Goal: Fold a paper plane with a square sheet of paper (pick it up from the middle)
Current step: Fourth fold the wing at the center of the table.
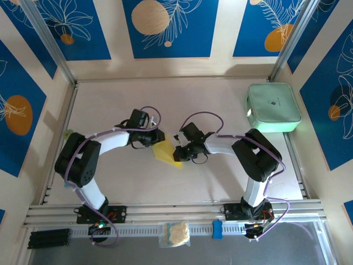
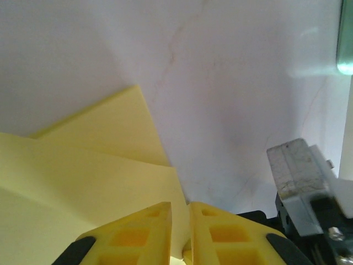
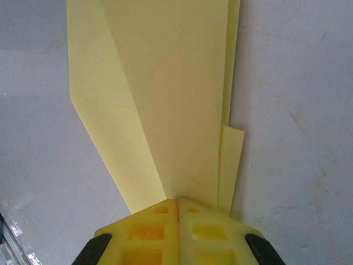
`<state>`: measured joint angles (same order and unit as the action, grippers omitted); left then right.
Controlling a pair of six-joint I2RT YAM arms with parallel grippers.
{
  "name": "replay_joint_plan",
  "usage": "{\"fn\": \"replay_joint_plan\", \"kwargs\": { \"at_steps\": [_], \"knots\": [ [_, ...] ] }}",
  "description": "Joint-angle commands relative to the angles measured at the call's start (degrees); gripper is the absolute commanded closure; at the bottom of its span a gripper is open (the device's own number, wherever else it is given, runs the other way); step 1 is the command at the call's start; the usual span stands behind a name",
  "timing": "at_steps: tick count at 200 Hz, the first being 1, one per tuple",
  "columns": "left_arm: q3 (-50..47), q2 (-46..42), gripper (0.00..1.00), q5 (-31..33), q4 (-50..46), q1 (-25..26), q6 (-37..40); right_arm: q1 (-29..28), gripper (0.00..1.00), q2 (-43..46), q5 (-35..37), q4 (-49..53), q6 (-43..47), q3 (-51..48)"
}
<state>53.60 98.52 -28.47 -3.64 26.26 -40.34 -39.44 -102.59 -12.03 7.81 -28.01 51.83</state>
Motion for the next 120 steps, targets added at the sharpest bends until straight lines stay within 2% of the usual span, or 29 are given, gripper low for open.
{"fn": "replay_joint_plan", "kwargs": {
  "at_steps": [1,72,120],
  "knots": [
    [0.2,2.4,0.84,1.3,1.4,1.0,-1.5,0.6,0.97,-1.9,-0.1,4.9,0.5,-0.7],
    [1.2,8.1,0.87,4.2,-0.7,1.2,-0.5,1.4,0.95,1.8,-6.0,2.1,-3.5,3.3],
    [1.2,9.1,0.87,5.7,-2.7,1.2,-0.4,0.4,0.96,0.7,1.5,0.6,-12.2,4.4]
  ]
}}
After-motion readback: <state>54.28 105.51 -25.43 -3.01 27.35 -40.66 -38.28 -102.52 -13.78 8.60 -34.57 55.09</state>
